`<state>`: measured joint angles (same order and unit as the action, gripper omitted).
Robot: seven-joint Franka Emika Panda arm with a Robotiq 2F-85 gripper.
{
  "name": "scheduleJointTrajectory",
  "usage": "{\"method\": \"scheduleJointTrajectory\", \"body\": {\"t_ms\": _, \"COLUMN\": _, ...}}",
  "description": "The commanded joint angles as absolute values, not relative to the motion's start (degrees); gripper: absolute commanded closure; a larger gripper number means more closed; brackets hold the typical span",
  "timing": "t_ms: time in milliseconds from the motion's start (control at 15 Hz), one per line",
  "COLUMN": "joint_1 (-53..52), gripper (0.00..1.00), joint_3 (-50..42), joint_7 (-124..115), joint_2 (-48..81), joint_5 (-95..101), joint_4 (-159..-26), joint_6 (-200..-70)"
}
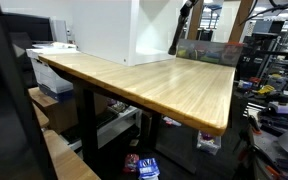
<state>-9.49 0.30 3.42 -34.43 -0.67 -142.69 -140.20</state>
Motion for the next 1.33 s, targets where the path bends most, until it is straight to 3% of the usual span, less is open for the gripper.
{"method": "scheduleJointTrajectory", "body": {"t_ms": 0, "joint_1": -8.0, "gripper": 0.92, "joint_3": 0.6, "joint_7": 1.7, "joint_2": -27.8, "joint_5": -3.0, "joint_4": -135.3, "joint_6": -138.2}}
{"method": "scheduleJointTrajectory", "body": {"t_ms": 1267, "joint_1": -5.5, "gripper": 0.92, "joint_3": 3.2, "joint_7": -5.7, "joint_2": -11.2, "joint_5": -1.8, "joint_4": -118.6, "joint_6": -137.9}}
